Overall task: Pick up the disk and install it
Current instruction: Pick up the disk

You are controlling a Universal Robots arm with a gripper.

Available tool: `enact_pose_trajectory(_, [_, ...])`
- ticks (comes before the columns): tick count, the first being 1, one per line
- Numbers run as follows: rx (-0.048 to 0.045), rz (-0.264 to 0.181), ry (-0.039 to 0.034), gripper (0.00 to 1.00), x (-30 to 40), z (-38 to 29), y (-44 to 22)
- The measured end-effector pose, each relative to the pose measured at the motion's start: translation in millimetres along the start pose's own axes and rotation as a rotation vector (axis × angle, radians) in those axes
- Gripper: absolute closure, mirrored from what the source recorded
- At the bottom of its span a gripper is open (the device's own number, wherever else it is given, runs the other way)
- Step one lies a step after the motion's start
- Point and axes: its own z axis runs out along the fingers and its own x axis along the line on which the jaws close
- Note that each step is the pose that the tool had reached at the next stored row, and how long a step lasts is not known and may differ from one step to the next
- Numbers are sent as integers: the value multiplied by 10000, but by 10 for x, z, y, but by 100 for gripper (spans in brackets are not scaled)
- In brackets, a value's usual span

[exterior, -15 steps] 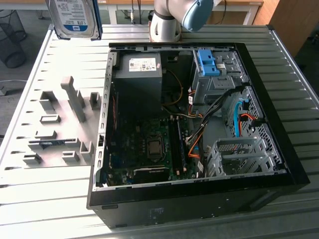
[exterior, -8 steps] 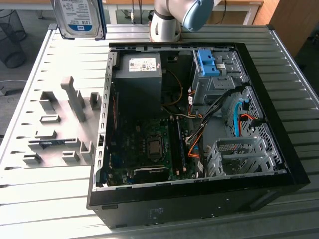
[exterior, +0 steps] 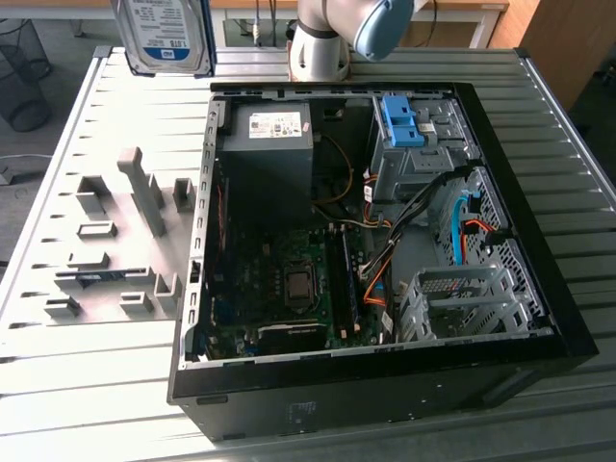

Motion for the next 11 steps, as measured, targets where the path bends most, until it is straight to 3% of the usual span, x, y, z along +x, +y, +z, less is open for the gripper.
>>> enact_pose_trajectory(8, [0,0,0,64,-11,-7,-208])
enact_pose_trajectory(11, [0,1,0,64,-11,-7,-212])
